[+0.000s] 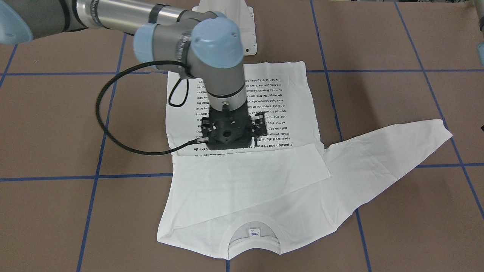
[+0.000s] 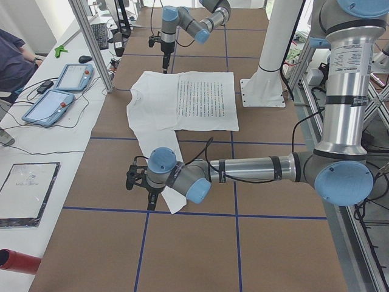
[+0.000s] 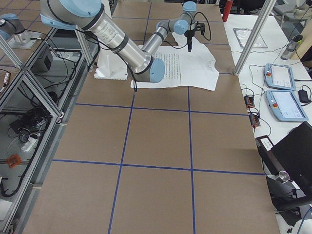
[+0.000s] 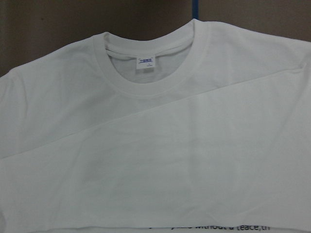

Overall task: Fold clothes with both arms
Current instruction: 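Release the sleeve and lift the right gripper back toward its side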

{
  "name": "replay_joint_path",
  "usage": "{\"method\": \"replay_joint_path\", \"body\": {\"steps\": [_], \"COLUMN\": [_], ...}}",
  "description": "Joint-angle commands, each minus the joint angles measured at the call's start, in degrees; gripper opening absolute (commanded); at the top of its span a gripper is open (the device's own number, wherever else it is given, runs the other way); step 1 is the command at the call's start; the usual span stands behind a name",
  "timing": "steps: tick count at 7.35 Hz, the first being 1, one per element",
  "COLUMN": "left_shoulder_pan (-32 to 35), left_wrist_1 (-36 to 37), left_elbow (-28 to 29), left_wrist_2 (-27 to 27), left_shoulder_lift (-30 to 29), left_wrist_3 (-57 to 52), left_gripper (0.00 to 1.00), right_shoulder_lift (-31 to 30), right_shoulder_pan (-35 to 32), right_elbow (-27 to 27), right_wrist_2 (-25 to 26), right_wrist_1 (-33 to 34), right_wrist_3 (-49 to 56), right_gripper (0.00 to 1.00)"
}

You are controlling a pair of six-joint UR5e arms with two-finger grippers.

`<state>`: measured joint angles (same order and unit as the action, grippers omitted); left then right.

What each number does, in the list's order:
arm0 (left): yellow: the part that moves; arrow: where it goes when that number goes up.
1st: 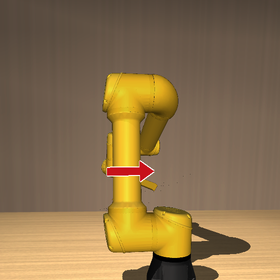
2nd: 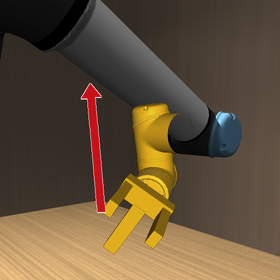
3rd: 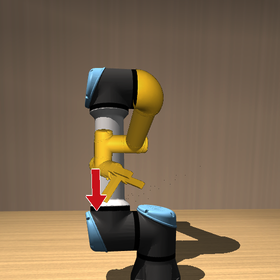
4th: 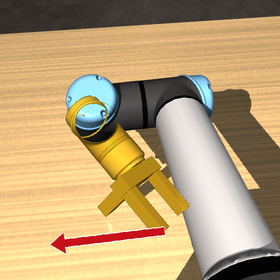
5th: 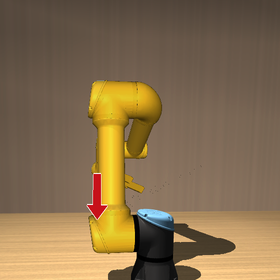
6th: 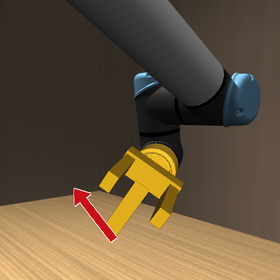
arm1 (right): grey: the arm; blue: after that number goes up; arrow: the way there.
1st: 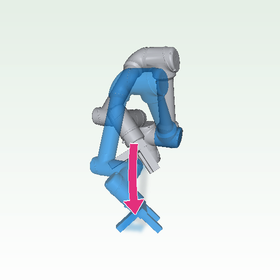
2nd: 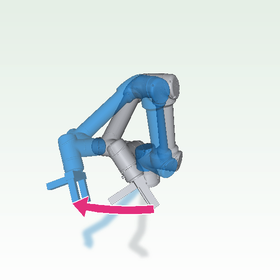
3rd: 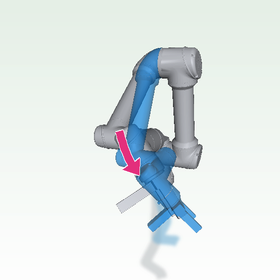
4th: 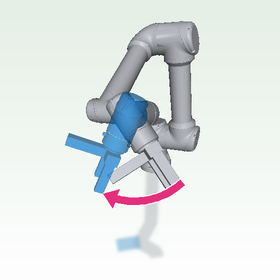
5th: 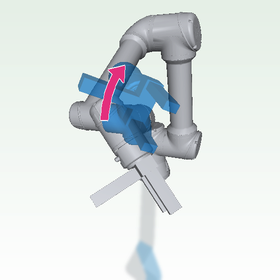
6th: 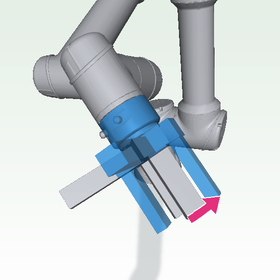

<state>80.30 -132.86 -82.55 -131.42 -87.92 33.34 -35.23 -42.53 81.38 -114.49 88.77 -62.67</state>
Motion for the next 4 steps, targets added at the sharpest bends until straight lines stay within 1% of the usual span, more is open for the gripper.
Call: {"method": "replay_joint_path", "body": {"steps": [1,2,3,4], "left_shoulder_pan": [-7.5,-10.4,-12.8,-15.5], "left_wrist_1": [-11.4,-13.5,-14.7,-15.1], "left_elbow": [-0.1,-0.1,-0.1,-0.1], "left_wrist_2": [5.3,6.3,8.6,11.1], "left_shoulder_lift": [5.2,6.4,7.4,8.0], "left_wrist_3": [19.2,25.7,30.1,32.7], "left_gripper": [0.99,0.99,0.99,0.99], "right_shoulder_lift": [-12.2,-16.1,-20.4,-23.9], "right_shoulder_pan": [-6.5,-9.2,-11.7,-14.0], "right_elbow": [10.9,15.3,18.1,19.8], "right_wrist_2": [-4.4,-5.4,-7.0,-9.1], "right_wrist_1": [6.7,10.2,10.5,10.4], "right_wrist_3": [12.0,16.0,21.3,24.2], "right_gripper": [1.00,1.00,1.00,1.00]}}
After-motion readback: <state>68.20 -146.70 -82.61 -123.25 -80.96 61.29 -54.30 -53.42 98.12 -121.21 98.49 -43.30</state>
